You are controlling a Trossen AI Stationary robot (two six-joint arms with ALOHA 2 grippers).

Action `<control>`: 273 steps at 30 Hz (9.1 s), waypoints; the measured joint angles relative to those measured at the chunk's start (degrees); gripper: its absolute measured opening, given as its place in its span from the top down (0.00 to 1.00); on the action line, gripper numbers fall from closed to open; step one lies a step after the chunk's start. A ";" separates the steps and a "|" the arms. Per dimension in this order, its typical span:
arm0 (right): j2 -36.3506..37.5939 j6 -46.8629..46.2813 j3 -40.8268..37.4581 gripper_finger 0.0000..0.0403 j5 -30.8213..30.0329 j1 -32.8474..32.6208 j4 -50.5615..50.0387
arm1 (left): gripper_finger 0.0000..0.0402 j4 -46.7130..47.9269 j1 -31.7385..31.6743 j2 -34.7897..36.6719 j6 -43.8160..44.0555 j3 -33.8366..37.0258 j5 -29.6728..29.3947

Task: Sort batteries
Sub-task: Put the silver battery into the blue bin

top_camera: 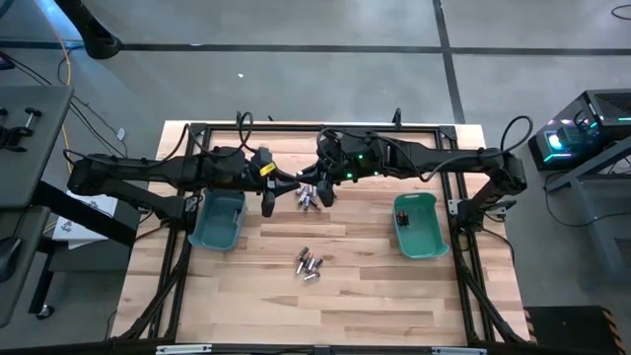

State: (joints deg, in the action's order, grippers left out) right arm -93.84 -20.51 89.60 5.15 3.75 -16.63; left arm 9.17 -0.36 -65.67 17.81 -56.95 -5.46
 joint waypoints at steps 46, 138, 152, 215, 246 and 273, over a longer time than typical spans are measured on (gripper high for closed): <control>0.04 2.97 0.00 0.55 -2.15 3.76 1.10 | 0.91 58.92 4.48 12.48 60.90 15.92 8.89; -18.44 33.99 -1.93 0.55 5.68 3.01 -9.41 | 0.51 39.90 1.66 11.65 32.09 -0.11 -14.32; -30.58 41.73 6.68 0.55 0.97 11.31 -9.68 | 0.51 38.73 2.36 10.82 34.02 -0.11 -12.74; -25.88 18.99 6.08 0.94 3.42 10.38 -2.17 | 0.51 40.59 3.65 12.70 35.00 -0.09 -15.18; -12.57 4.09 6.12 0.94 14.52 1.58 42.97 | 0.51 -11.19 12.04 17.57 -10.91 -0.09 -20.61; -12.57 4.50 6.12 0.94 13.72 1.55 43.43 | 0.96 -14.78 12.02 16.32 -6.98 -0.09 -18.91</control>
State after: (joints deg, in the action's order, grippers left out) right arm -106.41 -16.01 95.72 18.87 5.30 26.80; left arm -5.61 11.66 -49.35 10.83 -57.04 -24.37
